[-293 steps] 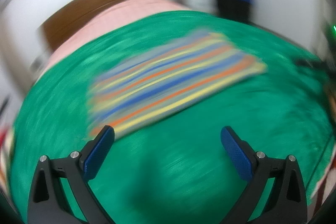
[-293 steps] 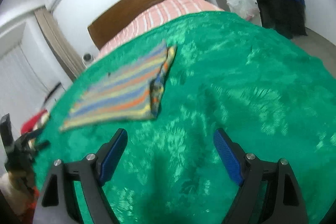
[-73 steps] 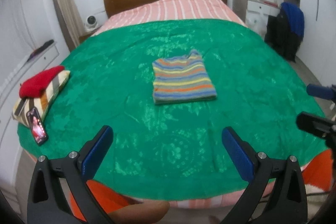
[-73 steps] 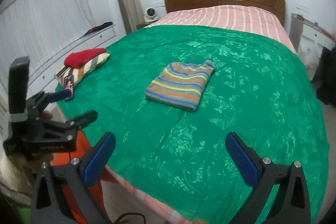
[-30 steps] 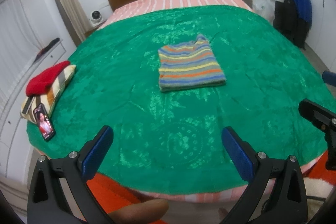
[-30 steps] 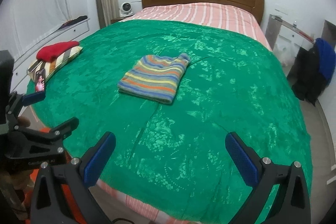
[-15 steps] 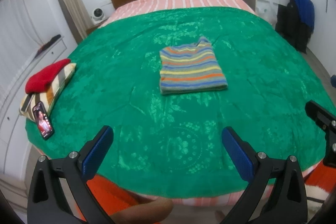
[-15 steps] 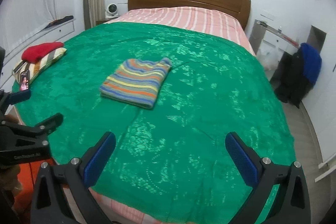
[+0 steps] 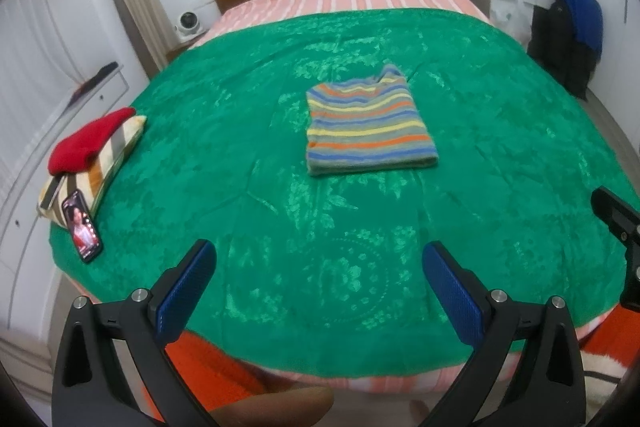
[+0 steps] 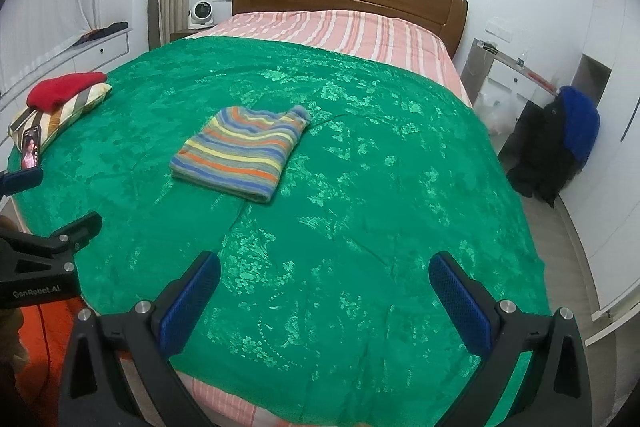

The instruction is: Fold small clothes

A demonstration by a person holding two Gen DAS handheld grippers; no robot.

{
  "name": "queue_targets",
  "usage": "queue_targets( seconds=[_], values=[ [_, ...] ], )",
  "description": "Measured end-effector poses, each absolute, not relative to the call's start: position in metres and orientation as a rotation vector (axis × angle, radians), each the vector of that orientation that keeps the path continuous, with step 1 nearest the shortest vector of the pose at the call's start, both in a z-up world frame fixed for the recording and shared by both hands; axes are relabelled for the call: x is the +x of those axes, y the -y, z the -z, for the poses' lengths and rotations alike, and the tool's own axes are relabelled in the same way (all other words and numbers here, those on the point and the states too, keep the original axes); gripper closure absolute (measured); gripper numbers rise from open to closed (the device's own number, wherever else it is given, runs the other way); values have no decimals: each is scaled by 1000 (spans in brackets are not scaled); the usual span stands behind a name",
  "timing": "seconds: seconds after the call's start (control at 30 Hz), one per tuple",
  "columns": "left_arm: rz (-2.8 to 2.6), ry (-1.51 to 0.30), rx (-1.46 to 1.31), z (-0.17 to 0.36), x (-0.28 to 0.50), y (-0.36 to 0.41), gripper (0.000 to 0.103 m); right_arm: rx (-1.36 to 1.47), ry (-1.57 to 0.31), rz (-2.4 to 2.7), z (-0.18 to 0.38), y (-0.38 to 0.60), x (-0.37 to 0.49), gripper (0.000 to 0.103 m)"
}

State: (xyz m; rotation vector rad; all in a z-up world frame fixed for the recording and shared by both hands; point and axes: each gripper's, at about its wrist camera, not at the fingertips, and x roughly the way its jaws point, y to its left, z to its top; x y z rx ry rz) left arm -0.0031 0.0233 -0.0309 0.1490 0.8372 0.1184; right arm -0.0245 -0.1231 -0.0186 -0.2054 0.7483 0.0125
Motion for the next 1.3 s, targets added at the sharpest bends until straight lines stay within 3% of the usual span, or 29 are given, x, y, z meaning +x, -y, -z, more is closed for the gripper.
queue_targets(
  seconds=[1.3],
  values=[
    [-107, -829, 128, 38, -5, -25, 0, -224, -765, 13, 24, 126, -23, 0]
  ],
)
